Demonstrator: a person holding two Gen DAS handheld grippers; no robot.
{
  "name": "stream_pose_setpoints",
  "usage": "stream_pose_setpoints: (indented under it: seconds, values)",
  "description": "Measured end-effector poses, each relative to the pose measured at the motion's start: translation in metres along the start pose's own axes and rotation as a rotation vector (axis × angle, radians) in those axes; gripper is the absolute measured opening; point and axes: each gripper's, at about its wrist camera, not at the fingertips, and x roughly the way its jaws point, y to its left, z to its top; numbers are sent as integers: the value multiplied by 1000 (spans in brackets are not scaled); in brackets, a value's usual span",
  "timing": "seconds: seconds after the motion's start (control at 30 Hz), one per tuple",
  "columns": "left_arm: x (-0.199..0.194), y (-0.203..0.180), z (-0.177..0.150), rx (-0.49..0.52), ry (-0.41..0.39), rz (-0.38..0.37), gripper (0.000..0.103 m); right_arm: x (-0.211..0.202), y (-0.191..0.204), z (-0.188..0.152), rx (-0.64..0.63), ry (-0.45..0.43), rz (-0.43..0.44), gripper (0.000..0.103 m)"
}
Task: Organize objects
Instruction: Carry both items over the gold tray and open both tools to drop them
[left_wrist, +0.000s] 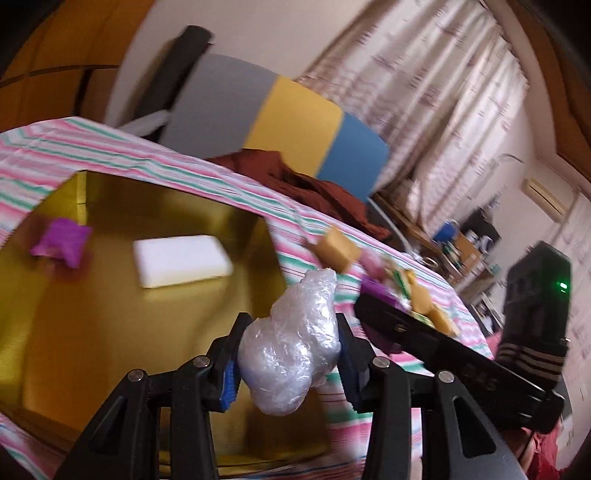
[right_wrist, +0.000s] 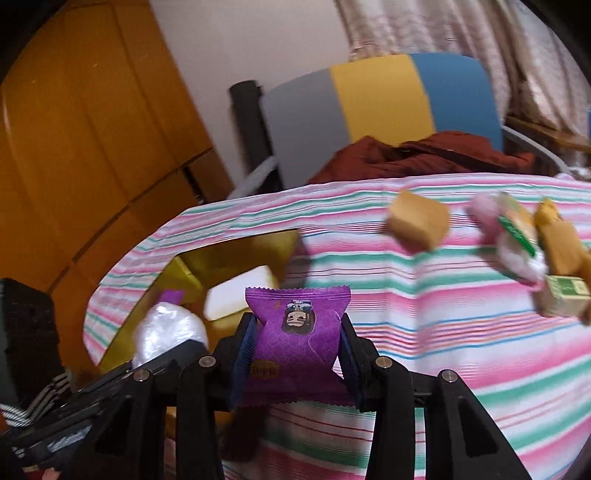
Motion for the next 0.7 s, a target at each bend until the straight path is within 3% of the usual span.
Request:
stream_pose_setpoints:
  seconds: [0.4, 0.43, 0.53, 0.63, 0.7]
  values:
    - [-3, 83, 22, -118, -13, 216, 44, 49, 52, -9, -83, 98, 41, 46]
    - [-3, 88, 23, -127, -12, 233, 44, 50, 52, -9, -82, 102, 47, 48]
    - [-3, 98, 24, -137, -5, 273, 44, 50, 53, -9, -86, 90, 39, 67]
    - [-3, 103, 25, -140, -4, 310, 45, 45, 54, -10, -81, 75, 49, 70]
    - [-2, 104, 25, -138, 0, 341, 56, 42, 52, -11, -69, 68, 50, 74]
